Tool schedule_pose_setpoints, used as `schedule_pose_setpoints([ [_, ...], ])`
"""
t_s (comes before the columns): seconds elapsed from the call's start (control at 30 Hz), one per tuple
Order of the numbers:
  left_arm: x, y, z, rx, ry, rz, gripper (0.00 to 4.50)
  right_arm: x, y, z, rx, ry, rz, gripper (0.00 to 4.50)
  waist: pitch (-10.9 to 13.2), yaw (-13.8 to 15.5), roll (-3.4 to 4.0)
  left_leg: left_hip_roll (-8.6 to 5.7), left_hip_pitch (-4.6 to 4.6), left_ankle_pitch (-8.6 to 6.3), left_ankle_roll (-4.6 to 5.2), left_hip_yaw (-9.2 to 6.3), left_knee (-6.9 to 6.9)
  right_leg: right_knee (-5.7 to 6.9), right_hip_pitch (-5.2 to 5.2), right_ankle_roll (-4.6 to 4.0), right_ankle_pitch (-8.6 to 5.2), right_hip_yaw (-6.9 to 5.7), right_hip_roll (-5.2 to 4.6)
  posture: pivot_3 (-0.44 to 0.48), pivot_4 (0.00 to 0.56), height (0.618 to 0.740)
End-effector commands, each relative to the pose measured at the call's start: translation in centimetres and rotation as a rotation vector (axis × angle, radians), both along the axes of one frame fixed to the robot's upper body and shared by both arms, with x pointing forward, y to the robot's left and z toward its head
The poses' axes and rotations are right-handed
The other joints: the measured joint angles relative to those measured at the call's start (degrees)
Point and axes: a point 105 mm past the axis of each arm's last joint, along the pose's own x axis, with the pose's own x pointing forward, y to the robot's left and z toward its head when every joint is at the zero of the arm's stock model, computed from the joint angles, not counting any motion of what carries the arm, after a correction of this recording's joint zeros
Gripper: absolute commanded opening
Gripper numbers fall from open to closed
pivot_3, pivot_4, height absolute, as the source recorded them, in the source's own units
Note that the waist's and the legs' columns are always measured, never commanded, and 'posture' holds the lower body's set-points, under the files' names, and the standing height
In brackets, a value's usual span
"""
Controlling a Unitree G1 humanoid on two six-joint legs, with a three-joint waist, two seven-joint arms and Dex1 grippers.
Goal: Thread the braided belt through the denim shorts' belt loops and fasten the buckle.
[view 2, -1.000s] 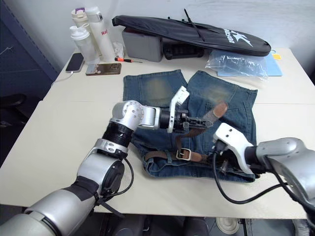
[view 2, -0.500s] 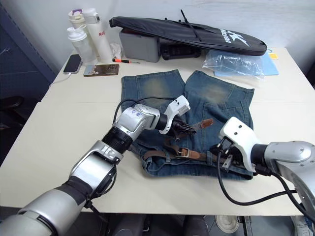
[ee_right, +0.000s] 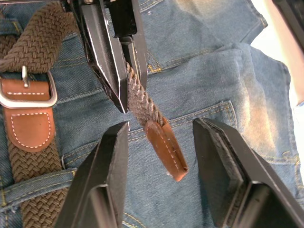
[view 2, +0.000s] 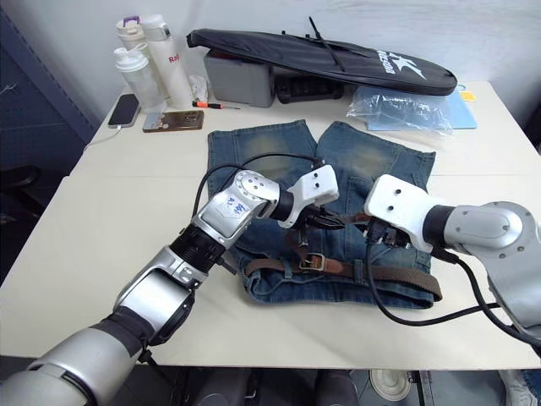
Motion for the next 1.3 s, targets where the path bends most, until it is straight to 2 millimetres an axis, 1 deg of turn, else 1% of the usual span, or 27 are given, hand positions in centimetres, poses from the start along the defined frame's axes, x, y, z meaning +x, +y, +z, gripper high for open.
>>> schedule_pose_setpoints([
  [0.03,-0.4,-0.3,0.8,-0.002,-0.059,-0.037,0.00,0.3,0.0,0.8,-0.038,-0.041,0.015,2.35,0.0,-0.1,0.00,0.00,-0.01,0.00,0.00,0.00,0.04,0.03,0.00,0.00,0.00,0.01,-0.01,0.000,0.150,0.645],
  [0.07,-0.4,-0.3,0.8,-0.002,-0.060,-0.037,0.00,0.3,0.0,0.7,-0.041,-0.033,0.017,2.35,0.0,0.0,0.01,0.00,-0.01,0.00,0.00,0.00,0.07,0.05,0.00,0.00,0.00,0.01,-0.01,0.000,0.150,0.645],
  [0.17,-0.3,-0.3,0.9,-0.003,-0.066,-0.036,0.00,0.5,-0.3,0.2,-0.043,-0.017,0.002,1.55,0.0,0.1,0.01,0.00,-0.03,0.00,0.00,-0.02,0.10,0.05,0.01,0.00,0.00,0.00,-0.01,0.000,0.150,0.645],
  [0.27,-0.2,-0.3,1.2,-0.014,-0.067,-0.030,0.00,0.6,-0.6,-0.2,-0.049,-0.003,-0.005,0.11,0.0,0.0,0.02,-0.01,-0.04,-0.01,0.01,-0.02,0.14,0.08,0.00,0.00,0.00,0.00,-0.02,0.000,0.150,0.645],
  [0.3,-0.1,-0.3,1.3,-0.018,-0.069,-0.028,0.00,0.6,-0.7,-0.4,-0.044,0.001,-0.005,0.01,0.0,-0.1,0.03,-0.01,-0.03,-0.01,0.01,-0.02,0.14,0.10,0.01,0.00,0.00,0.00,-0.01,0.000,0.150,0.645],
  [0.4,-0.1,-0.2,1.5,-0.023,-0.061,-0.022,0.00,0.7,-0.7,-0.5,-0.040,0.004,-0.004,0.01,0.0,-0.1,0.06,-0.01,-0.03,-0.01,0.01,-0.02,0.16,0.13,0.00,0.00,0.00,0.00,-0.02,0.000,0.150,0.645],
  [0.47,0.1,0.0,1.5,-0.037,-0.009,-0.004,0.90,0.7,-0.8,-0.6,-0.041,0.006,-0.005,0.00,0.0,-0.1,0.06,-0.01,-0.03,-0.01,0.01,-0.02,0.19,0.15,0.00,0.00,0.00,0.00,-0.02,0.000,0.150,0.645],
  [0.5,0.2,0.2,1.5,-0.031,-0.009,0.001,1.20,0.7,-0.9,-0.6,-0.044,0.008,-0.006,0.00,0.0,-0.1,0.06,-0.01,-0.04,-0.01,0.01,-0.02,0.21,0.16,0.00,0.00,0.00,0.00,-0.02,0.000,0.150,0.645],
  [0.63,1.4,1.1,1.7,0.000,-0.099,0.045,2.86,0.7,-1.0,-0.6,-0.049,0.007,-0.011,0.00,-0.1,-0.1,0.09,0.00,-0.05,-0.02,0.03,-0.02,0.44,0.20,0.00,0.00,0.00,-0.01,-0.02,0.000,0.150,0.645],
  [0.7,1.8,1.6,1.7,0.027,-0.133,0.051,3.81,0.7,-1.1,-0.6,-0.050,0.006,-0.012,0.00,-0.1,-0.2,0.10,0.00,-0.05,-0.02,0.03,-0.02,0.47,0.21,0.01,0.00,0.00,-0.01,-0.02,0.000,0.150,0.645],
  [0.73,1.9,1.8,1.6,0.039,-0.141,0.046,4.17,0.7,-1.2,-0.6,-0.049,0.006,-0.013,0.00,-0.1,-0.2,0.10,0.00,-0.05,-0.02,0.03,-0.02,0.49,0.22,0.01,0.00,0.00,-0.01,-0.02,0.000,0.150,0.645],
  [0.93,2.1,1.8,1.8,0.044,-0.177,0.041,4.17,0.7,-1.2,-0.6,-0.044,0.006,-0.012,0.00,-0.1,-0.1,0.11,0.00,-0.11,-0.04,0.06,-0.02,0.61,0.26,0.01,0.00,0.00,-0.01,-0.03,0.000,0.150,0.645],
  [1.13,2.1,1.6,1.3,0.061,-0.187,0.035,4.17,0.6,-1.0,-0.4,-0.035,0.005,-0.007,0.00,-0.1,-0.2,0.12,0.00,-0.12,-0.04,0.07,-0.03,0.64,0.33,0.01,0.00,0.00,-0.01,-0.04,0.000,0.150,0.645],
  [1.23,2.0,1.3,1.5,0.053,-0.182,0.031,3.38,0.5,-0.8,-0.1,-0.027,0.001,0.000,0.00,-0.1,-0.2,0.12,-0.01,-0.12,-0.04,0.07,-0.02,0.70,0.65,0.00,0.00,0.00,-0.01,-0.05,0.000,0.150,0.645],
  [1.3,2.0,1.5,1.6,0.059,-0.186,0.033,2.50,0.4,-0.8,-0.1,-0.026,0.001,-0.001,0.00,-0.1,-0.2,0.12,-0.01,-0.12,-0.05,0.08,-0.02,0.70,0.66,0.00,0.00,0.00,-0.02,-0.06,0.000,0.150,0.645],
])
